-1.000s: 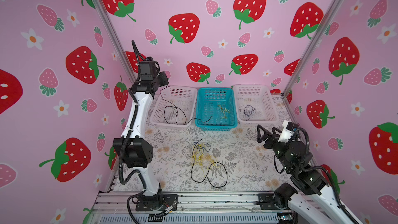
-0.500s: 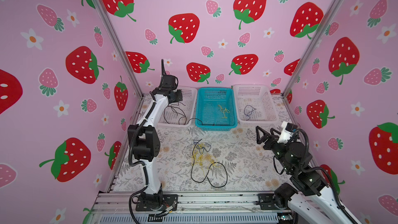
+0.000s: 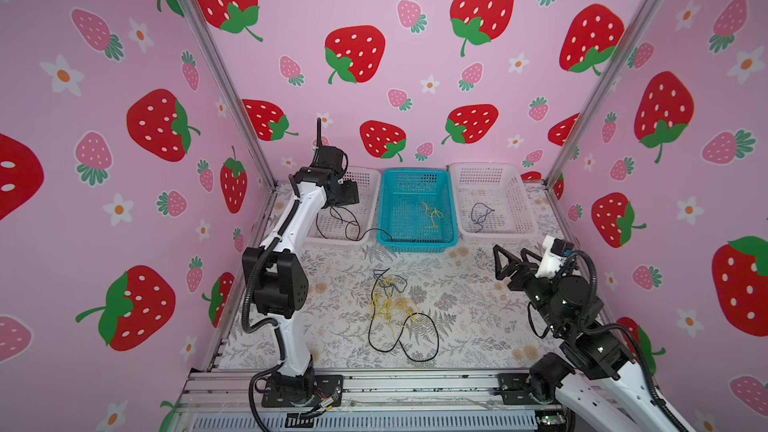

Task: Untangle the cables
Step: 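Carry the black cable over the nearer white basket with the left gripper, then lower the black cable into the white basket and open the left gripper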

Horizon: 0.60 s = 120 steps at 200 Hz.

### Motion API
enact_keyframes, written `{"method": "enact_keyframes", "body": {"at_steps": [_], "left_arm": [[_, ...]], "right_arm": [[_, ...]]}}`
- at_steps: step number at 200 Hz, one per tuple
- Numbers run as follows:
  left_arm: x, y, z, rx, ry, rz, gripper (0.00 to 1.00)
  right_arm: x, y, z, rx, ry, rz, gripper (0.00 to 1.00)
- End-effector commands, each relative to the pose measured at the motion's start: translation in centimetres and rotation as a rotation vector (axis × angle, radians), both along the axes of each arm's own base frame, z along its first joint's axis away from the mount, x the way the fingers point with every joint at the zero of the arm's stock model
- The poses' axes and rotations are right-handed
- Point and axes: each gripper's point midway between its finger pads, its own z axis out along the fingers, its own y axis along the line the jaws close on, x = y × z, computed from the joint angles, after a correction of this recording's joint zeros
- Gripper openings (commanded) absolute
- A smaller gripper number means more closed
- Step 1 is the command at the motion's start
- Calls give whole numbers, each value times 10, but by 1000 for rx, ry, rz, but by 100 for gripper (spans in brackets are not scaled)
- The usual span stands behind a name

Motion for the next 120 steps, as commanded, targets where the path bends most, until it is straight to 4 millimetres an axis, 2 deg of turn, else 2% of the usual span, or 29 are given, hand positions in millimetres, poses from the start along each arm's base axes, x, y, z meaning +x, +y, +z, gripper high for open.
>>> {"method": "enact_keyframes", "body": {"at_steps": [1,31,54,86,120], "left_arm": [[-33,-7,7,40,48,-11,79],[-61,-13,-9,89,115,5,82],[-74,-1,-34,63,184,100,86],[-76,15,-56,68,289,184,86],[-65,22,-79,109,332,215,83]], "right_arm": [[-1,1,-1,-8,-9,11,98],[0,12,-9,-35,5,61,98],[1,23,-16,-58,29,110,98],[1,30,-19,-61,34,143,98],[-1,30,-20,-60,33,149,98]]}}
